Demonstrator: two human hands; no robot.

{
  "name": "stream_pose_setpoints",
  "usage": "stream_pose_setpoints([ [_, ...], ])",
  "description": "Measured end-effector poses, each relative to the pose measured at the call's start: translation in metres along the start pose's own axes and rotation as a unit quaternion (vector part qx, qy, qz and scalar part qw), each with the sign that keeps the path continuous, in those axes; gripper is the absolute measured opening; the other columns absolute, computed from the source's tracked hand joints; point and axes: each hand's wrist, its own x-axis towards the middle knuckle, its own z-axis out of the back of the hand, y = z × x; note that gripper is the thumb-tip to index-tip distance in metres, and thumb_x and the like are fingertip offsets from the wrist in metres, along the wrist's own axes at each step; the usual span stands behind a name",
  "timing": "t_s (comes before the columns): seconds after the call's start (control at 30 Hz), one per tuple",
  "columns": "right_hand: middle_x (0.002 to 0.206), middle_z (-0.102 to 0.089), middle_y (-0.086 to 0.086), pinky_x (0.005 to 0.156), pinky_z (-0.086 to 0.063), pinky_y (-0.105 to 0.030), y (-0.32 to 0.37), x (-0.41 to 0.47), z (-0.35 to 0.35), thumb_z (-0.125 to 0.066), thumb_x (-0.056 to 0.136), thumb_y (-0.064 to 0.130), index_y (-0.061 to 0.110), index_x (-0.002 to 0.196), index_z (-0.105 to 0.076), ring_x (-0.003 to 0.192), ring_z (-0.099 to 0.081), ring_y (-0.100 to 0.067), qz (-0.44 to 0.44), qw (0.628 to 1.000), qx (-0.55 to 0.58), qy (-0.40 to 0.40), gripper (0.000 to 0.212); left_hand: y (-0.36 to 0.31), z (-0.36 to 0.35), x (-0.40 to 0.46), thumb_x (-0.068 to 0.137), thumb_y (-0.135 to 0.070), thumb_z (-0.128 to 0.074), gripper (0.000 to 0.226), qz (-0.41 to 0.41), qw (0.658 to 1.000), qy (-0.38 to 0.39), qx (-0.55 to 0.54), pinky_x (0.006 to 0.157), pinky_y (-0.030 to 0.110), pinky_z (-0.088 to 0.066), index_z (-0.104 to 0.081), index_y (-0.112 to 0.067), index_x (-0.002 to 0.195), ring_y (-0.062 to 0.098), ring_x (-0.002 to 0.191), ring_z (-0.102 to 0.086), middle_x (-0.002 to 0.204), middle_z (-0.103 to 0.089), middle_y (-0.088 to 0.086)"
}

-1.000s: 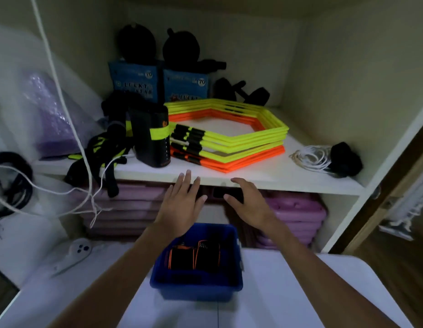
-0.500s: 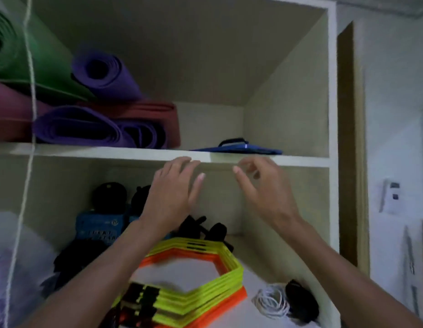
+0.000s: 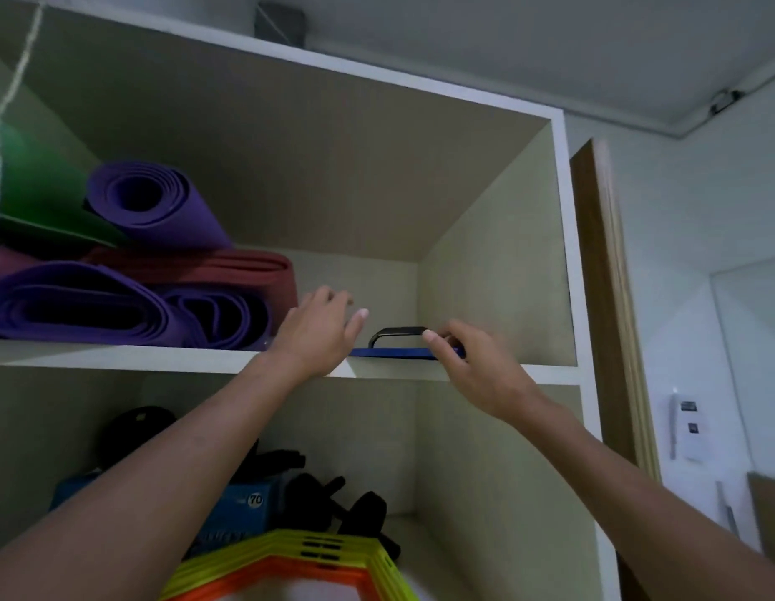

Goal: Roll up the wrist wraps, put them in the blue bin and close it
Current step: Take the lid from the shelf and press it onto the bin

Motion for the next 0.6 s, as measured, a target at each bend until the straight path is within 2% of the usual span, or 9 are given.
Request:
stream_pose_setpoints([
  [0.07,0.070,-0.056,0.004,0.056,-0.034,-0.024,-0.010,0.005,0.006,-0.047,0.098,0.046,0.021,0.090,-0.063,0.062,-0.047,-0.008,-0.025,1.000,0.009,-0.010,0.031,-0.008,-0.008,0.008,0.096,-0.050,-0.037,0.055,0.013,0.998,0.040,-0.042,0.103,0.045,-0.039,-0.042,-0.013,0.136,0.027,0.126,-0.044,0.138,-0.043,0.010],
  [0.17,0.061,-0.059,0.002,0.051,-0.036,-0.025,-0.022,0.015,0.009,-0.056,0.095,0.037,0.019,0.098,-0.063,0.054,-0.051,-0.010,-0.062,0.998,-0.022,-0.001,0.019,-0.022,-0.023,0.021,0.090,-0.052,-0.050,0.061,0.019,0.994,0.080,-0.073,0.103,0.042,-0.040,-0.038,-0.014,0.137,0.027,0.125,-0.046,0.139,-0.043,0.009],
  [0.23,0.074,-0.065,0.000,0.056,-0.042,-0.026,-0.027,0.021,0.010,-0.061,0.091,0.034,0.022,0.109,-0.060,0.064,-0.058,-0.013,-0.082,0.996,-0.041,0.022,0.021,-0.027,-0.031,0.031,0.087,-0.052,-0.054,0.067,0.029,0.991,0.103,-0.078,0.103,0.042,-0.040,-0.035,-0.013,0.138,0.028,0.126,-0.045,0.140,-0.042,0.010],
  [0.27,0.087,-0.065,-0.002,0.063,-0.045,-0.026,-0.030,0.023,0.011,-0.063,0.089,0.034,0.024,0.117,-0.057,0.074,-0.060,-0.014,-0.087,0.994,-0.051,0.038,0.030,-0.028,-0.033,0.036,0.086,-0.052,-0.056,0.069,0.035,0.991,0.107,-0.078,0.105,0.042,-0.039,-0.034,-0.013,0.138,0.028,0.128,-0.043,0.142,-0.041,0.012],
  [0.37,0.121,-0.049,-0.006,0.083,-0.043,-0.028,-0.036,0.023,0.008,-0.066,0.089,0.030,0.025,0.138,-0.042,0.104,-0.054,-0.020,-0.102,0.989,-0.071,0.083,0.055,-0.026,-0.037,0.046,0.084,-0.054,-0.058,0.080,0.042,0.991,0.110,-0.069,0.112,0.046,-0.031,-0.027,-0.010,0.143,0.031,0.139,-0.030,0.149,-0.033,0.015],
  [0.47,0.135,-0.041,-0.009,0.098,-0.038,-0.032,-0.036,0.020,-0.004,-0.063,0.093,0.030,0.022,0.146,-0.033,0.122,-0.046,-0.026,-0.111,0.989,-0.050,0.085,0.061,-0.022,-0.049,0.040,0.087,-0.053,-0.056,0.078,0.039,0.992,0.115,-0.028,0.116,0.047,-0.022,-0.026,-0.008,0.143,0.030,0.143,-0.020,0.153,-0.026,0.016],
  [0.53,0.139,-0.038,-0.009,0.104,-0.036,-0.037,-0.035,0.020,-0.016,-0.060,0.095,0.033,0.019,0.145,-0.034,0.129,-0.039,-0.029,-0.120,0.990,-0.046,0.063,0.058,-0.019,-0.061,0.030,0.092,-0.050,-0.049,0.073,0.025,0.997,0.077,-0.009,0.118,0.046,-0.015,-0.022,-0.007,0.145,0.029,0.146,-0.012,0.157,-0.018,0.015],
  [0.6,0.141,-0.038,-0.008,0.105,-0.035,-0.038,-0.035,0.020,-0.028,-0.057,0.097,0.034,0.017,0.143,-0.037,0.130,-0.036,-0.029,-0.120,0.990,-0.058,0.034,0.052,-0.017,-0.070,0.020,0.097,-0.036,-0.043,0.059,0.008,1.000,0.012,-0.008,0.119,0.044,-0.011,-0.025,-0.007,0.145,0.027,0.147,-0.010,0.157,-0.020,0.015],
])
